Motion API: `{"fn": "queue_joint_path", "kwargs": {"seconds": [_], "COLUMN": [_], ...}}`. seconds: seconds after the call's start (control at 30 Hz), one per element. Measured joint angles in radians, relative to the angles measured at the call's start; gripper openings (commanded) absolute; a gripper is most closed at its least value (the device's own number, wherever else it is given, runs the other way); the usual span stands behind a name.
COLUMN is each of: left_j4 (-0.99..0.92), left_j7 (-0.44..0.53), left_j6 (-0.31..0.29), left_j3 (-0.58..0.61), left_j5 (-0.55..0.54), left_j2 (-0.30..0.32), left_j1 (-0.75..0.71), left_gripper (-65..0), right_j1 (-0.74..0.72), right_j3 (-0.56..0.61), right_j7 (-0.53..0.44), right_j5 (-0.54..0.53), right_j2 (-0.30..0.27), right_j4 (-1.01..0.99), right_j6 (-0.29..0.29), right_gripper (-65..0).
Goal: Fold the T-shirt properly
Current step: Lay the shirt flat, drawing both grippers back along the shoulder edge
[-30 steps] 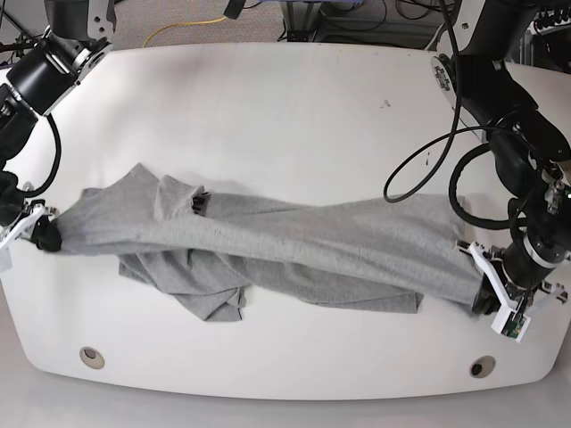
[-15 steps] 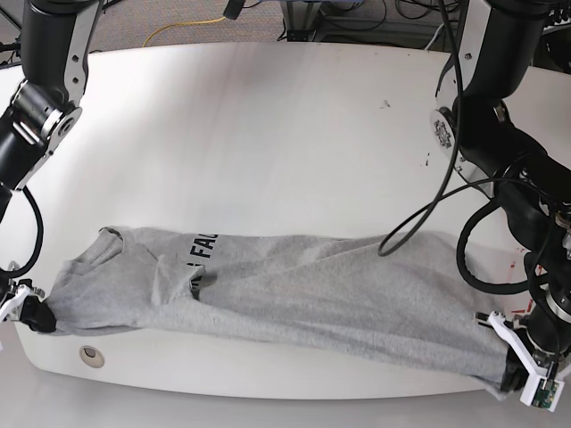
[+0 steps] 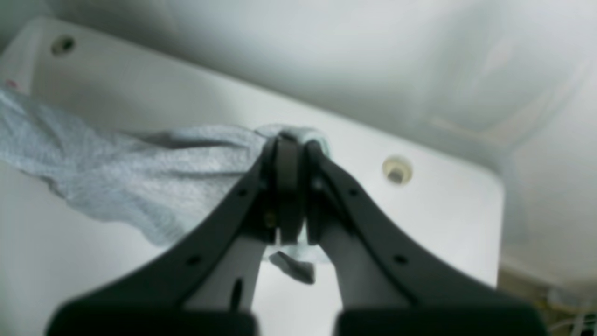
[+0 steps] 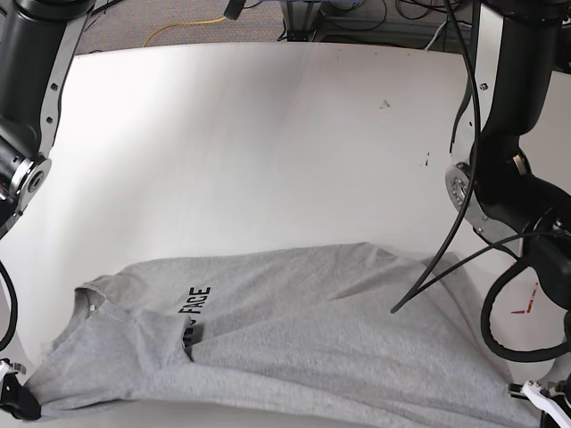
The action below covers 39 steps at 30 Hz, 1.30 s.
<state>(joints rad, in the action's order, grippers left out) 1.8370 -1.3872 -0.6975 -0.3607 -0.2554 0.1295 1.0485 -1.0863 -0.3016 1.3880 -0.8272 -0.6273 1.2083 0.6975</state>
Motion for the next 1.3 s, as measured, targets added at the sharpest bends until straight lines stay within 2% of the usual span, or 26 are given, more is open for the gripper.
{"fn": "queue_joint_path", "kwargs": {"seconds": [0.13, 0.23, 0.3, 0.37, 0.5, 0.63, 0.83, 1.0, 1.3], "left_j4": [-0.038, -0.093, -0.116, -0.121, -0.121, -0.118, -0.111, -0.049, 0.043], "left_j7": [0.009, 0.043, 0.049, 0.048, 0.053, 0.064, 0.050, 0.052, 0.052], "left_j6": [0.000, 0.000, 0.000, 0.000, 0.000, 0.000, 0.000, 0.000, 0.000], "left_j3": [-0.004, -0.002, 0.001, -0.002, -0.006, -0.005, -0.015, -0.037, -0.039], "left_j5": [0.003, -0.001, -0.007, 0.000, 0.001, -0.002, -0.003, -0.008, -0.014], "left_j2": [0.011, 0.016, 0.023, 0.032, 0.035, 0.027, 0.030, 0.044, 0.039], "left_j1": [0.100, 0.167, 0.202, 0.219, 0.201, 0.106, -0.055, -0.212, -0.480], "left_gripper": [-65.0, -65.0, -65.0, -65.0, -65.0, -65.0, -65.0, -65.0, -65.0], "right_j1": [-0.122, -0.194, -0.206, -0.198, -0.169, -0.180, -0.141, 0.018, 0.325], "right_j3": [0.115, 0.171, 0.201, 0.240, 0.282, 0.279, 0.188, 0.086, -0.131], "right_j7": [0.023, 0.001, -0.024, -0.008, 0.018, 0.017, 0.000, 0.005, 0.008], "right_j5": [0.014, 0.006, -0.028, -0.023, -0.011, -0.011, -0.046, -0.054, -0.048], "right_j2": [-0.044, -0.054, -0.059, -0.066, -0.068, -0.068, -0.068, -0.078, -0.036], "right_j4": [-0.005, 0.000, 0.010, 0.012, 0.000, 0.001, 0.004, 0.005, 0.000], "right_j6": [0.000, 0.000, -0.001, 0.000, 0.002, 0.001, 0.000, 0.001, -0.002], "right_gripper": [-65.0, -65.0, -65.0, -65.0, -65.0, -65.0, -65.0, -65.0, -65.0]}}
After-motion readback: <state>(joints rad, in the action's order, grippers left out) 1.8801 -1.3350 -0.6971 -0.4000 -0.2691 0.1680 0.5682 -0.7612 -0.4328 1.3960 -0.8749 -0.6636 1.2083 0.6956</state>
